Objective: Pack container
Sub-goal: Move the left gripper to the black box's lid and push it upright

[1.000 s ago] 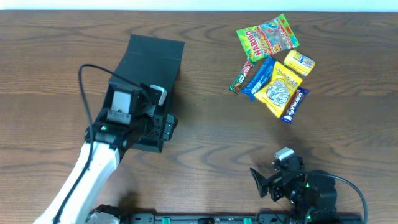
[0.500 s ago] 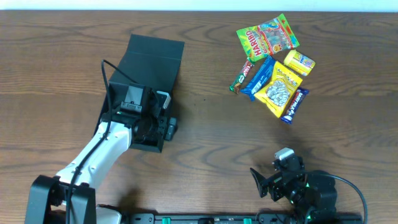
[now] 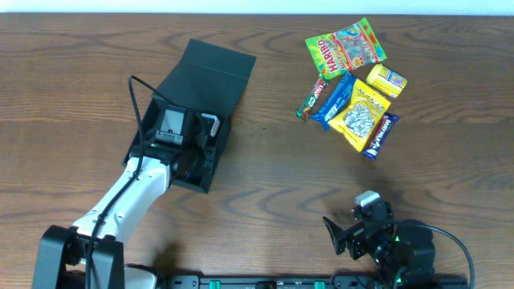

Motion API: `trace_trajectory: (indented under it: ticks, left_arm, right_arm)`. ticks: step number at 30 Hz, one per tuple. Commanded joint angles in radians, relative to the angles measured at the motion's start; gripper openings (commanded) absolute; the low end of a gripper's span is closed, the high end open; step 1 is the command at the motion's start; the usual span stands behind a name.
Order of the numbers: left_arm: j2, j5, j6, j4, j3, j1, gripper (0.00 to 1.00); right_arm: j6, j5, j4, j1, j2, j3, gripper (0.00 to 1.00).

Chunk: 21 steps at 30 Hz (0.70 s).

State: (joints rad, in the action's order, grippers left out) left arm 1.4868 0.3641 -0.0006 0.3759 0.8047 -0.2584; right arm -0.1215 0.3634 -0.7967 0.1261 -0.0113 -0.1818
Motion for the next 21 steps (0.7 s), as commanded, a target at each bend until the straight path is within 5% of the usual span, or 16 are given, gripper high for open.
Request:
trace_trajectory:
  ticks: [1,14,21]
  left_arm:
    - [0.014,0.076,-0.139,-0.023,0.017,-0.01,0.06]
    - [0.017,-0.081,-0.773,-0.354,0.018,-0.316,0.08]
    - [0.074,-0.128,-0.854,-0.38,0.087,-0.383,0.08]
  right_arm:
    - [-0.014,0.007,-0.002,0.005,0.006,0.005,0.99]
    - [-0.014,0.007,-0.002,0.005,0.006,0.004,0.99]
    - [-0.014,0.007,-0.002,0.005,0.006,0.004,0.99]
